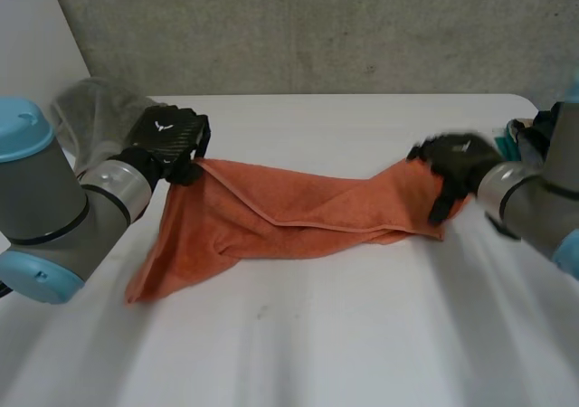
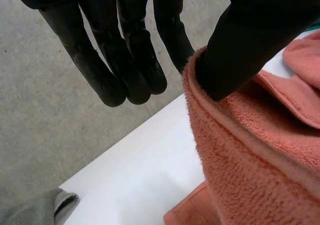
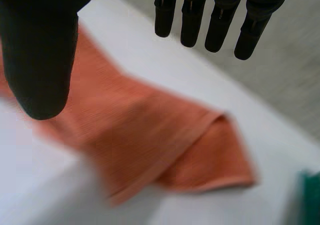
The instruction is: Fold the laundry.
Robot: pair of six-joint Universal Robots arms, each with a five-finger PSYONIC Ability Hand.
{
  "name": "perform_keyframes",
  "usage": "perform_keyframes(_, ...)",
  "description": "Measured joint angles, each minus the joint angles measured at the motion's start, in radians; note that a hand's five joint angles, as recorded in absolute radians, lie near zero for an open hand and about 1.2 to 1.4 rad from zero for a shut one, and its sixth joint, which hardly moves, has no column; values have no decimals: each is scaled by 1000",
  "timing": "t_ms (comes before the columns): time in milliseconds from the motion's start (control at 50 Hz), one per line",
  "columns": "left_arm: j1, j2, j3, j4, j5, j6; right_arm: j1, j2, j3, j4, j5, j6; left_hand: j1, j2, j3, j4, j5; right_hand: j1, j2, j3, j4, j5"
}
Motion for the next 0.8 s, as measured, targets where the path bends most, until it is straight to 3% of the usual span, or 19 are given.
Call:
perform_keyframes(80, -3, 2, -6, 6, 1, 4, 11, 74, 0, 20, -11, 28, 0, 0, 0, 0, 0, 31, 23, 28, 28, 26)
perform_keyframes(220, -3, 3, -6, 3, 3, 8, 15, 219, -48, -108, -6, 39, 0, 0, 0, 0, 0, 209, 220, 195, 201, 187)
perform_keyframes(380, -3, 15, -11, -1, 3, 6, 6, 289, -98, -217, -6, 11, 0, 0, 0, 0, 0, 649, 668, 645, 649, 614)
perform_keyframes(440, -3, 21, -14, -2, 3, 5, 2, 290, -107, -237, -5, -11, 0, 0, 0, 0, 0, 762, 839, 813, 823, 777)
perform_keyframes(600, -1, 37, -21, -9, 9, 4, -10, 202, -101, -213, -7, -82, 0, 0, 0, 0, 0, 762, 842, 828, 840, 779)
perform_keyframes(700, -4, 34, -20, -29, 30, 10, -30, 96, -102, -91, -7, -176, 0, 0, 0, 0, 0, 762, 842, 828, 841, 779)
perform_keyframes(800, -7, -14, 6, -59, 47, 32, -34, 91, -138, 60, 2, -269, 0, 0, 0, 0, 0, 762, 842, 828, 841, 779)
